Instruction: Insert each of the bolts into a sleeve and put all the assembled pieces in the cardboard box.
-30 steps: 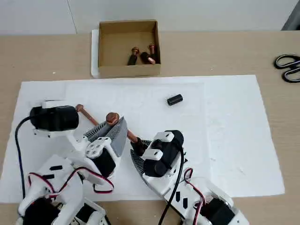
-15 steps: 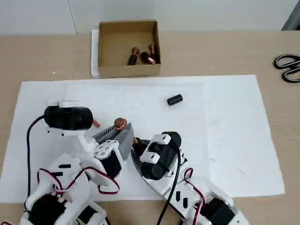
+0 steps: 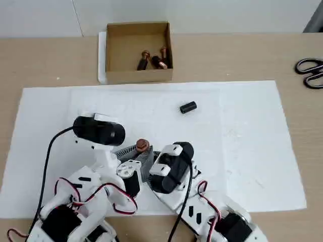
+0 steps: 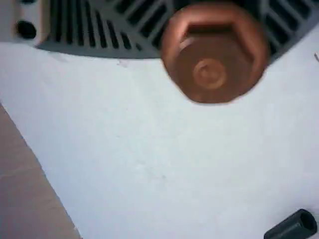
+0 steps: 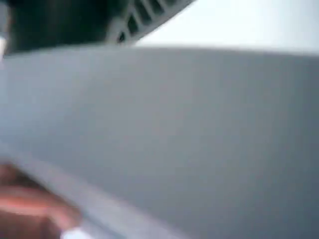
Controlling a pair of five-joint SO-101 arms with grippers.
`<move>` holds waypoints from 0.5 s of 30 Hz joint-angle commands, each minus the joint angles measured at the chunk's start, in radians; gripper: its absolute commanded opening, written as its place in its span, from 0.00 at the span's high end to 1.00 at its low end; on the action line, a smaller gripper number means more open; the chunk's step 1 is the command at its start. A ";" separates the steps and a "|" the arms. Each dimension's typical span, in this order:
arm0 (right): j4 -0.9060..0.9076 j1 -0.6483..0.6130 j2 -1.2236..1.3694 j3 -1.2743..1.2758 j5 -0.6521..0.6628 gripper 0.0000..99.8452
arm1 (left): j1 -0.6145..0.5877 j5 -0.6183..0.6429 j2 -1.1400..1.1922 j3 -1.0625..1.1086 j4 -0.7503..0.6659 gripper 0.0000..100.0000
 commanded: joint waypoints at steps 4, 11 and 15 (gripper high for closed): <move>-0.036 -0.010 -0.008 -0.046 0.011 1.00 | 0.126 -0.080 0.000 0.082 0.015 0.99; -0.036 -0.007 -0.008 -0.046 0.012 1.00 | 0.126 -0.144 0.000 0.074 0.014 0.99; -0.036 -0.005 -0.008 -0.046 0.012 1.00 | 0.124 -0.169 0.000 0.073 0.015 0.99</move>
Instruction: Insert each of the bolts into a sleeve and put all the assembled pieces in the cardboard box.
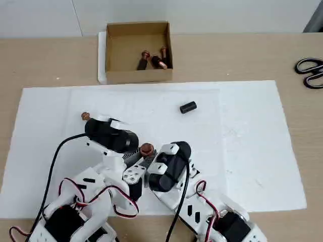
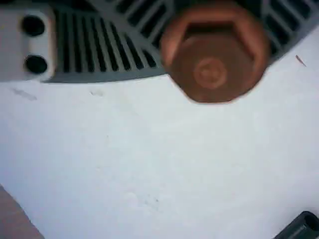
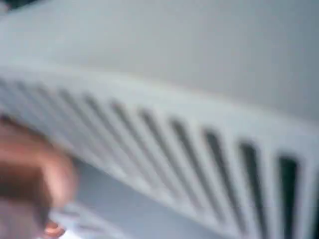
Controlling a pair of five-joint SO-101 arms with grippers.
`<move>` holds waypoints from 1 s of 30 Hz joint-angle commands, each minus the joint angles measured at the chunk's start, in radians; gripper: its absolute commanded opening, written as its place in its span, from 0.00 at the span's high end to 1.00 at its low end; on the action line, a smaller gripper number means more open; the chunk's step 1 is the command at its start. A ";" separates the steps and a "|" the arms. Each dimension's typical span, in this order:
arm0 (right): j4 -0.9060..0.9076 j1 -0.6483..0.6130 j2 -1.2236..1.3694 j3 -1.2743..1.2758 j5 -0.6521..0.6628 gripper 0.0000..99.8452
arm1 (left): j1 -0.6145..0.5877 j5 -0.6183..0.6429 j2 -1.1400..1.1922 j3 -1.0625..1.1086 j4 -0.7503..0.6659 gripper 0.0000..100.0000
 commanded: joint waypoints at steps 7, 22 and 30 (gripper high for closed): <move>-0.039 -0.005 -0.015 -0.049 0.051 1.00 | -0.018 -0.037 0.005 0.045 0.031 0.99; -0.041 -0.005 -0.015 -0.048 0.049 1.00 | -0.055 0.026 0.005 0.053 0.037 0.87; -0.041 -0.005 -0.015 -0.043 0.049 1.00 | -0.051 0.026 0.005 -0.015 0.037 0.86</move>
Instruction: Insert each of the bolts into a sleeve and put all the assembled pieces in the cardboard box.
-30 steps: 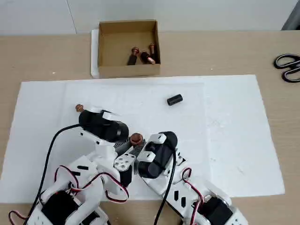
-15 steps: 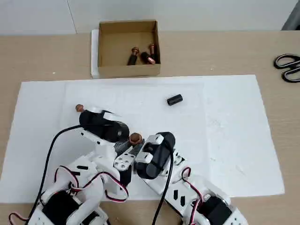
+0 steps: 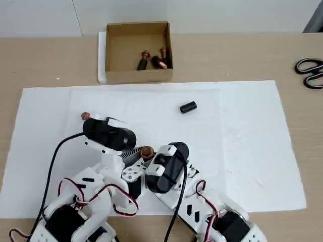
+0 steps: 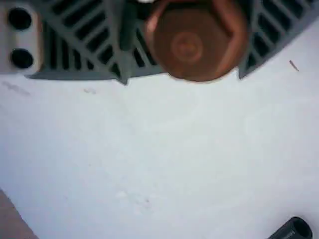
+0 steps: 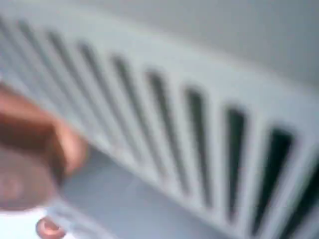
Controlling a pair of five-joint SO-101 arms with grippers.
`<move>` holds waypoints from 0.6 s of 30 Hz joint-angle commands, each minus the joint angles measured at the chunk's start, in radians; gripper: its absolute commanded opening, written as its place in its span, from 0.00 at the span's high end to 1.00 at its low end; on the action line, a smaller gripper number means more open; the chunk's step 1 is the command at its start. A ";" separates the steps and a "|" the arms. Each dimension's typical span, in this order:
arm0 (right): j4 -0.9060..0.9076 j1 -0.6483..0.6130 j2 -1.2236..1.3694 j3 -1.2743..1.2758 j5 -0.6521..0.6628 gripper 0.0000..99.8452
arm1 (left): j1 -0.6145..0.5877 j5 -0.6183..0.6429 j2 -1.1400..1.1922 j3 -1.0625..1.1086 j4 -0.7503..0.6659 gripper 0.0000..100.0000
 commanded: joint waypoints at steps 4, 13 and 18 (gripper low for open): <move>-0.041 -0.005 -0.015 -0.044 0.014 1.00 | 0.003 0.008 0.009 -0.073 0.044 0.86; -0.041 -0.004 -0.015 -0.043 0.014 1.00 | -0.023 0.003 0.011 -0.124 0.132 0.86; -0.039 -0.004 -0.015 -0.043 0.014 1.00 | -0.110 -0.057 0.011 -0.120 0.146 0.79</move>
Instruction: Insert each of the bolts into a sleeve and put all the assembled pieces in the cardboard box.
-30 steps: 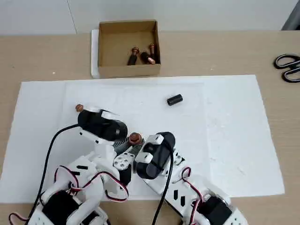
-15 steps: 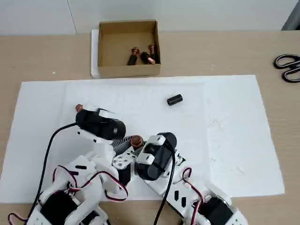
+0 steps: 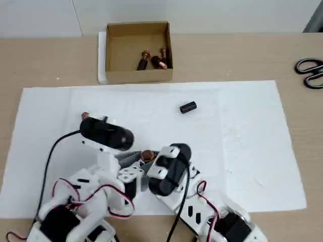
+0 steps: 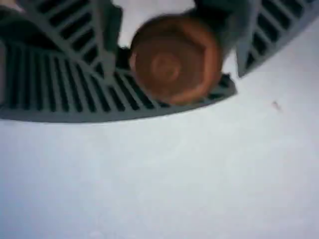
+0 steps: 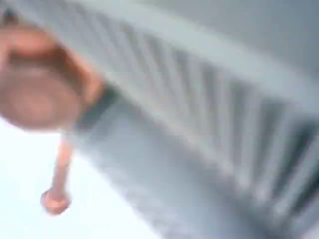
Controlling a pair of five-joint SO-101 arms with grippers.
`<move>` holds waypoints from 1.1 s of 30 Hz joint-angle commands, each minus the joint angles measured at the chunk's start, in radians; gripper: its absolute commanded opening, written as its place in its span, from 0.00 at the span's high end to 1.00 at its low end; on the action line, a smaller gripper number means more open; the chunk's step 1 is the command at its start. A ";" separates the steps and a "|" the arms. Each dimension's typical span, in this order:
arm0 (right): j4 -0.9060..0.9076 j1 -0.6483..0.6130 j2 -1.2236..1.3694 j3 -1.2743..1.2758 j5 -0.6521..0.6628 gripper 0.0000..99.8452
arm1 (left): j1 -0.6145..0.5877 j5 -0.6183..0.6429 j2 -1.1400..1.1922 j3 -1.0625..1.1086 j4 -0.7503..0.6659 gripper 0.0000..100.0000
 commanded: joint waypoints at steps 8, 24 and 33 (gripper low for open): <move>-0.028 -0.001 -0.010 -0.034 0.008 1.00 | -0.080 -0.055 -0.006 -0.085 -0.005 0.79; -0.027 0.108 -0.007 -0.012 -0.021 1.00 | -0.270 -0.061 -0.005 -0.240 -0.003 0.98; 0.120 0.338 0.088 -0.094 -0.127 1.00 | -0.414 -0.054 0.064 -0.231 0.040 0.99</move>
